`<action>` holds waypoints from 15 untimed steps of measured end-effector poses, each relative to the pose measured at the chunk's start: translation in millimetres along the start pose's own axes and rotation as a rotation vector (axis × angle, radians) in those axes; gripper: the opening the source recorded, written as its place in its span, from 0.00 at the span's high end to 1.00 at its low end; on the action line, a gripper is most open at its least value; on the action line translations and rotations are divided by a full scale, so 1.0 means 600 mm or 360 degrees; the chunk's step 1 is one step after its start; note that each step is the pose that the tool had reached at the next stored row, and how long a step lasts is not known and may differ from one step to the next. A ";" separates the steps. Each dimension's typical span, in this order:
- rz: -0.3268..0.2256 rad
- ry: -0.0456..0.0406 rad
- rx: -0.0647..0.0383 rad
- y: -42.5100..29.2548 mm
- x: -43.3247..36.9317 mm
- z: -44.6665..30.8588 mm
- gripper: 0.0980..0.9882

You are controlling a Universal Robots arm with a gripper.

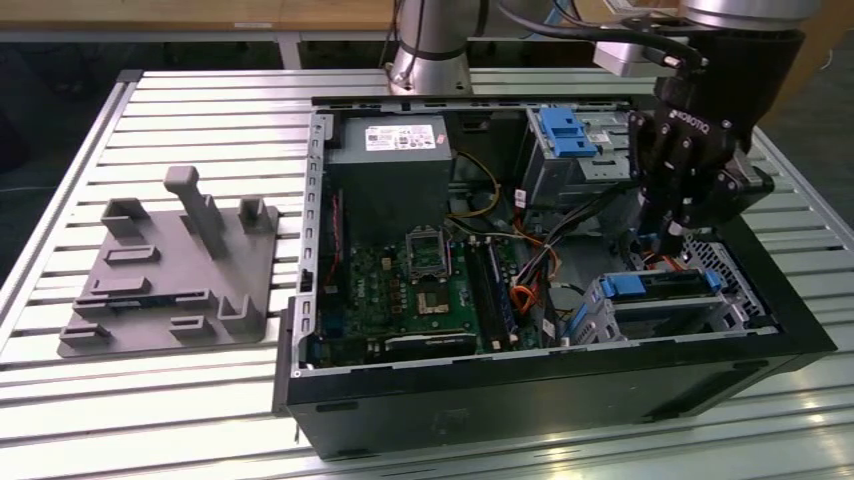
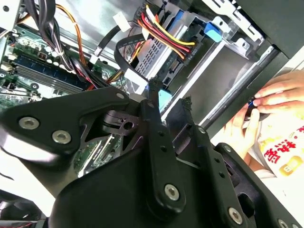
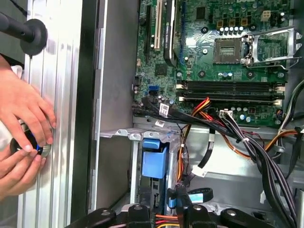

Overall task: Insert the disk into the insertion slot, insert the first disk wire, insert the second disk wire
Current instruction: 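Insert the second disk wire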

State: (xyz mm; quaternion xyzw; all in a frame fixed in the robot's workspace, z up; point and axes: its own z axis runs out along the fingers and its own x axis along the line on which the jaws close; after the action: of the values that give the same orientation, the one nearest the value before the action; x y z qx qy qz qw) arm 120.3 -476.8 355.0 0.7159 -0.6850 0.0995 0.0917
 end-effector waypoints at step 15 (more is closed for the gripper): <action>0.0016 0.0000 0.0002 -0.001 -0.011 0.008 0.72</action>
State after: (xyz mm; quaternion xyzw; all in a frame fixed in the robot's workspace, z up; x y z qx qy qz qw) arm 120.5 -471.9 348.8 0.7124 -0.6886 0.1006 0.0908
